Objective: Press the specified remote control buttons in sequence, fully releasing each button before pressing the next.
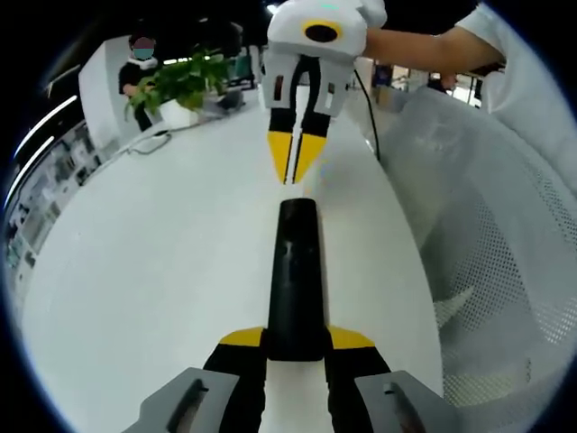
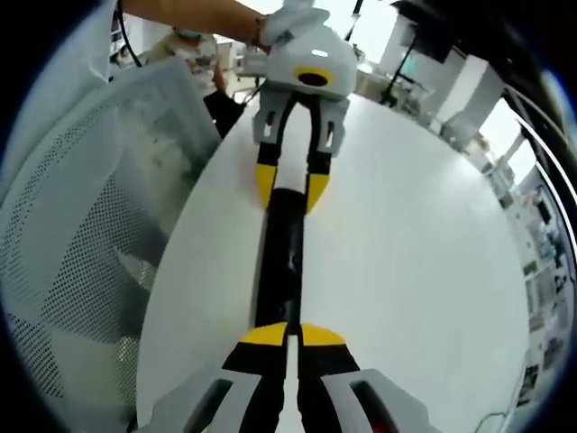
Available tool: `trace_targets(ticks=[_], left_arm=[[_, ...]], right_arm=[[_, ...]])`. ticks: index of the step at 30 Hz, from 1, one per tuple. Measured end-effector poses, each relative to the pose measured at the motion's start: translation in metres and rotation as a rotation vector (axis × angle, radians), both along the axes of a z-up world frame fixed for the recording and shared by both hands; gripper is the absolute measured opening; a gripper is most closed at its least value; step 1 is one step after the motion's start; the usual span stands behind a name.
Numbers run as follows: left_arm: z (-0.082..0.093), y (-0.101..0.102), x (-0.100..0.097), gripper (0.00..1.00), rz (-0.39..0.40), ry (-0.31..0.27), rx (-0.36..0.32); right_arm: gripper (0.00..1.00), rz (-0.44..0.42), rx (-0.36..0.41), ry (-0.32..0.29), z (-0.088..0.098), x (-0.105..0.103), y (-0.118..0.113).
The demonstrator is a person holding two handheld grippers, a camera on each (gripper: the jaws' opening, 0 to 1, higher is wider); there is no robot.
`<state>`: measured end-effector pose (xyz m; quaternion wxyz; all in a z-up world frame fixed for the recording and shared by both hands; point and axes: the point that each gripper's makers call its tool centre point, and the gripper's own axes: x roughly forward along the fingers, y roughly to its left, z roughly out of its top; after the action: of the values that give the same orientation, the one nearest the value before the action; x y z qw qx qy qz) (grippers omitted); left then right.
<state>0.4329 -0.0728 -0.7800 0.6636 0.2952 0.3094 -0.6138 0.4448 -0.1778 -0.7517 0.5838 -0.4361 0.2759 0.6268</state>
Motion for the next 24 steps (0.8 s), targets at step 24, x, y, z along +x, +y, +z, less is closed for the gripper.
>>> trace_targets(ticks=[24], left_arm=[[0.0006, -0.0003, -0.0008, 0.23, 0.008, 0.002, -0.009]], right_arm=[[0.0, 0.053, -0.073, 0.022, -0.0077, -0.0021, 0.0019]])
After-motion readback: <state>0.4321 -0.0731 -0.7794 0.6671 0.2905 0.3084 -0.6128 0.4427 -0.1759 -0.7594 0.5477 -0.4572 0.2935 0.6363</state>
